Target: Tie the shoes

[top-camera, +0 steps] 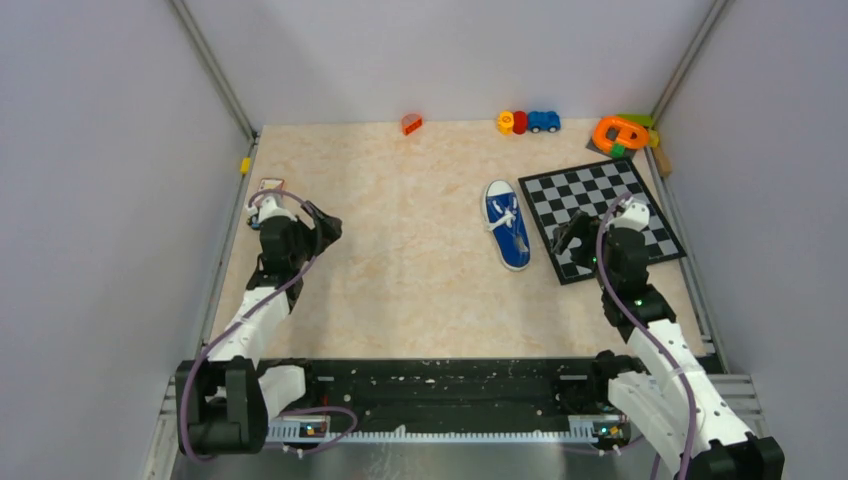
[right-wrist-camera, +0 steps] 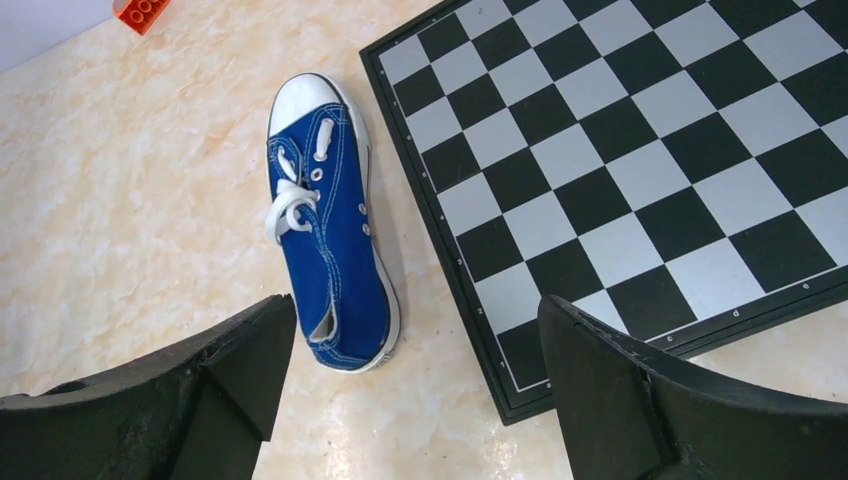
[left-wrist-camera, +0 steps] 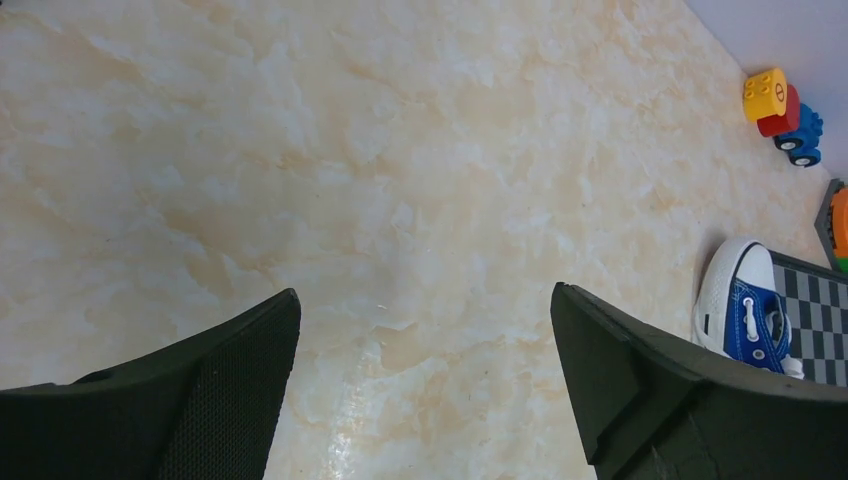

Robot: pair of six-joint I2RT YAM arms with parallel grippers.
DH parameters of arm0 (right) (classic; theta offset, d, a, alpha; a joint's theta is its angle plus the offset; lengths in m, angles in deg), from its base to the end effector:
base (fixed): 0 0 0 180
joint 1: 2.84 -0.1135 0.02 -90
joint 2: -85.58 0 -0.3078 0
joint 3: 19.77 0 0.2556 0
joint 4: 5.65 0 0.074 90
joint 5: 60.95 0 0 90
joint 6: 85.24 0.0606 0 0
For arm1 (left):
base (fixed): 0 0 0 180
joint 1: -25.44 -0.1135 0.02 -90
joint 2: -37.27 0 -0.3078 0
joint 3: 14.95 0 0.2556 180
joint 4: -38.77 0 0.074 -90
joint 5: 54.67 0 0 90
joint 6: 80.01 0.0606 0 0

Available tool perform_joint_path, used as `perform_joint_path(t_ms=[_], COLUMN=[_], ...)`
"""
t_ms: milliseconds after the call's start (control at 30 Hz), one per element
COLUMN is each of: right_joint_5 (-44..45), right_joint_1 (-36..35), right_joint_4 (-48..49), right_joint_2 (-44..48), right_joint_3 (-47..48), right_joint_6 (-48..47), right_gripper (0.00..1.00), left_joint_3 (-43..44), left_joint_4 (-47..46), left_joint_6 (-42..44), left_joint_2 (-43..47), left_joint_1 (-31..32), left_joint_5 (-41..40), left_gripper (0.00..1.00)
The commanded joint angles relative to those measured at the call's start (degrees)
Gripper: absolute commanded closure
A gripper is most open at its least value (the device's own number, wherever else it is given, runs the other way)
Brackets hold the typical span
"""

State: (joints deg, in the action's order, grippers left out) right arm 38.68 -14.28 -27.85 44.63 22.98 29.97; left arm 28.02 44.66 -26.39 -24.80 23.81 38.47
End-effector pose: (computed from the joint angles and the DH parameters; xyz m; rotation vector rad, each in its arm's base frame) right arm 0.1670 0.0235 0.2766 0.3431 1.9000 0.2671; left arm 0.2393 0.0035 0.2450 -0.6287 1.9344 -0.4402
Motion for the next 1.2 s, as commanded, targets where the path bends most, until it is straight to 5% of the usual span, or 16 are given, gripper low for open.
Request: perform_joint_path(t_ms=[0, 133, 233, 300, 467, 567, 700, 1067, 1167], right_joint_5=[-1.9, -2.9, -7.1, -11.0, -14.4, -12.5, -11.5, -8.0, -2.7], right_joint_1=[0.0, 0.1, 0.1, 0.0, -1.6, -2.4, -3.0, -8.0, -9.6], right_joint_4=[1.0, 0.2, 1.3, 1.2, -2.2, -3.3, -3.5, -4.2, -5.5], right_joint_2=[-0.9, -2.5, -4.8, -8.5, -22.2, -27.8, -32.4, -42.7, -45.8], right_joint_3=[0.8, 2.4, 3.2, 5.1, 12.5, 15.7, 18.2, 22.2, 24.0], right_joint_6=[-0.6, -0.9, -2.9, -4.1, -7.5, -9.1, -10.5, -12.8, -13.2], right_gripper=[0.07, 0.07, 0.09, 0.20, 0.32, 0.34, 0.45, 0.49, 0.58], left_joint_3=[0.8, 1.7, -0.9, -3.5, -4.6, -4.4, -3.5, -3.4, -3.4], left_joint_4=[1.0, 8.4, 0.0, -6.0, -16.3, -19.6, -20.3, -23.1, -23.1], left_joint_6=[-4.3, -9.3, -6.1, -5.8, -4.2, -2.9, 0.2, 1.0, 1.6], left_joint_2=[2.2, 3.4, 4.8, 4.9, 1.6, -0.6, -1.8, -3.6, -3.4], left_joint_1=[-0.3, -0.4, 0.2, 1.2, 6.1, 11.0, 15.6, 18.5, 18.7], left_joint_5=[-4.3, -9.4, -0.6, 3.7, 13.4, 15.1, 13.5, 14.5, 14.3], left_gripper=[0.02, 0.02, 0.02, 0.02, 0.19, 0.09, 0.08, 0.07, 0.07])
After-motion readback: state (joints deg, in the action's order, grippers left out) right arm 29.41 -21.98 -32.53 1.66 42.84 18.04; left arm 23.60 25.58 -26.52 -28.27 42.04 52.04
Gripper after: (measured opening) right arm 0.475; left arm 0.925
